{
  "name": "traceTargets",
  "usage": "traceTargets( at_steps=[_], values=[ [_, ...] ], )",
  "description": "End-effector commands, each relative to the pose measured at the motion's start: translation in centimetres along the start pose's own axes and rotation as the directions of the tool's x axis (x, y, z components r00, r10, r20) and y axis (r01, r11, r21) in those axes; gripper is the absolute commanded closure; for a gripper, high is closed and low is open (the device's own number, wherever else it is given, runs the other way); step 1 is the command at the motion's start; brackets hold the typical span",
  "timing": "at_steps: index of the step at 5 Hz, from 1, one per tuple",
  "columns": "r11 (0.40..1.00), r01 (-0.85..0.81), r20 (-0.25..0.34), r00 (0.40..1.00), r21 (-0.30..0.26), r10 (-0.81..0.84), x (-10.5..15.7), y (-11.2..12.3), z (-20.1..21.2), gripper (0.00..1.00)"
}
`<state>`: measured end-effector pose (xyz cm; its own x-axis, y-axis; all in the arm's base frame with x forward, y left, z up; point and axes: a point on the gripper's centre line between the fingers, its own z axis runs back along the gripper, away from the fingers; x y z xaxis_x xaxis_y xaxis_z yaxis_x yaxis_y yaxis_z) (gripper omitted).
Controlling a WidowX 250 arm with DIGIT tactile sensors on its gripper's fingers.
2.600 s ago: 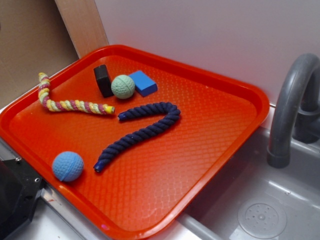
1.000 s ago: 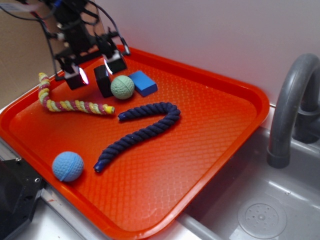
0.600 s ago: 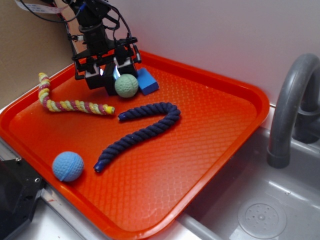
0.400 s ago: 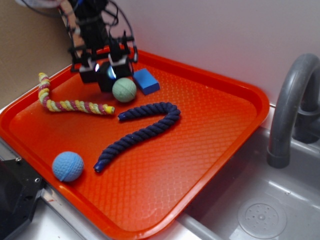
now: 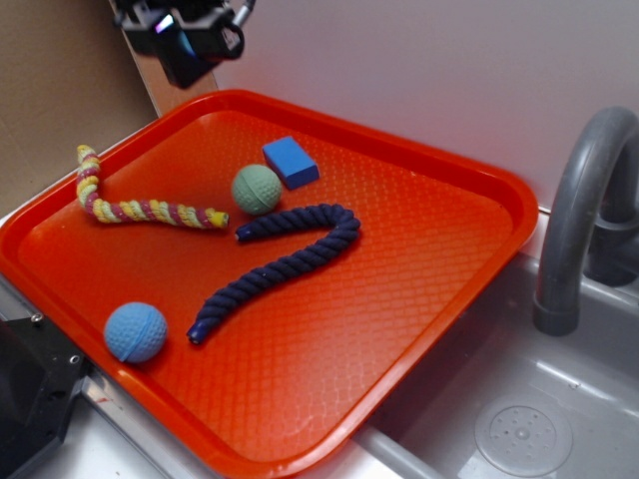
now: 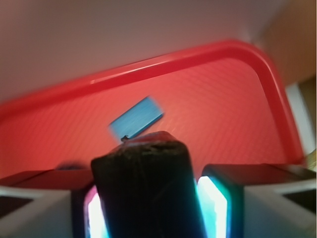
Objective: Grab the black box.
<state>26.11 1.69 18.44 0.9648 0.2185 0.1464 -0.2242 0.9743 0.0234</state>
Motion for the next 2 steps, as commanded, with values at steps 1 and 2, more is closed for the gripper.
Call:
traceTargets(
  at_steps=[1, 2],
  values=[
    [0.934, 0.297, 0.040, 0.955, -0.196, -0.295, -2.68, 0.41, 10.78, 1.00],
    [0.948, 0.265, 0.008, 0.963, -0.178, -0.268, -2.69, 0.74, 10.42, 1.00]
  ],
)
